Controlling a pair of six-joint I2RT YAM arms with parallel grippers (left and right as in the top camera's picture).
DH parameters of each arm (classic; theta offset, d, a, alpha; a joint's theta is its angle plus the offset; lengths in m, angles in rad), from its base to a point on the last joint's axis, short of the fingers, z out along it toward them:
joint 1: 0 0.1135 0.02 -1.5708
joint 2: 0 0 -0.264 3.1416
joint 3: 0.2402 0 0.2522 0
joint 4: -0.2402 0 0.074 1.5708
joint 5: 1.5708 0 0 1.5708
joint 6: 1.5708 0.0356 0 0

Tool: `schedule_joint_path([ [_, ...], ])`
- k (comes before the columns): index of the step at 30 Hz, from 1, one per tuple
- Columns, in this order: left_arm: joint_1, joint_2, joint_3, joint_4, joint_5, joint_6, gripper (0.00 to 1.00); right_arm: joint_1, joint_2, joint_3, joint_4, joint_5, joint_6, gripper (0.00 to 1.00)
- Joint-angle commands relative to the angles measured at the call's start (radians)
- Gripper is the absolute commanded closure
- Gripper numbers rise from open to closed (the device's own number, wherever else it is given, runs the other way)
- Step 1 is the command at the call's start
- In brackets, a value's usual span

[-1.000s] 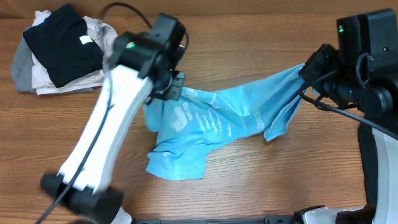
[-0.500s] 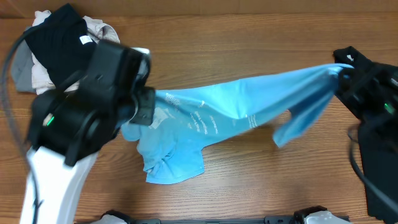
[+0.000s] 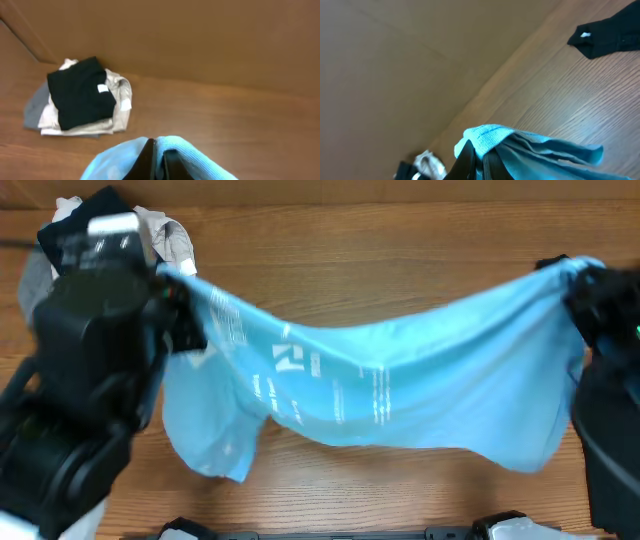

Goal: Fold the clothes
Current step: 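Lift the shirt with both grippers and lay it flat mid-table, then release the shirt and move both grippers to its bottom corners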

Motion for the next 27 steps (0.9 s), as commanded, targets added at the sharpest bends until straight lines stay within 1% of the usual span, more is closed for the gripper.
schedule_joint_path([
  [1,0.012,0.163,-0.001,0.042,-0.075,-0.002,0.96,-0.023,0.123,0.004,0.023,0.048,0.016,0.96],
  [3,0.025,0.256,-0.001,0.074,-0.084,-0.002,0.95,-0.034,0.192,0.004,0.034,0.048,0.015,0.96],
  [4,0.035,0.304,-0.001,0.094,-0.087,-0.002,0.91,-0.039,0.226,0.004,0.04,0.048,0.015,0.96],
  [5,0.045,0.354,-0.001,0.116,-0.086,0.0,0.81,-0.044,0.261,0.004,0.047,0.048,0.015,0.96],
  [6,0.055,0.401,-0.001,0.137,-0.08,0.008,0.67,-0.05,0.295,0.004,0.058,0.048,0.014,0.92],
  [7,0.066,0.459,-0.001,0.158,-0.072,0.025,0.47,-0.057,0.336,0.004,0.074,0.048,0.014,0.82],
  [8,0.075,0.506,-0.001,0.175,-0.058,0.044,0.1,-0.064,0.367,0.004,0.088,0.048,0.01,0.62],
  [9,0.082,0.551,0.0,0.184,-0.042,0.065,0.0,-0.071,0.398,0.004,0.101,0.045,-0.006,0.45],
  [11,0.1,0.631,0.0,0.158,-0.021,0.093,0.0,-0.09,0.446,0.004,0.107,0.023,-0.039,0.11],
  [12,0.108,0.658,0.0,0.122,-0.021,0.079,0.0,-0.101,0.461,0.004,0.095,-0.005,-0.04,0.02],
  [14,0.121,0.681,0.0,0.072,-0.021,0.03,0.0,-0.121,0.469,0.004,0.08,-0.045,-0.056,0.02],
  [17,0.146,0.671,0.001,0.035,-0.011,-0.041,0.0,-0.152,0.461,0.005,0.071,-0.102,-0.091,0.0],
  [21,0.155,0.599,0.001,0.002,0.045,-0.04,0.0,-0.19,0.436,0.006,0.024,-0.176,-0.12,0.0],
  [25,0.155,0.495,0.001,-0.104,0.101,-0.045,0.0,-0.203,0.403,0.005,-0.042,-0.19,-0.122,0.0],
  [27,0.155,0.442,0.001,-0.156,0.111,-0.079,0.0,-0.203,0.378,0.005,-0.07,-0.19,-0.122,0.0],
])
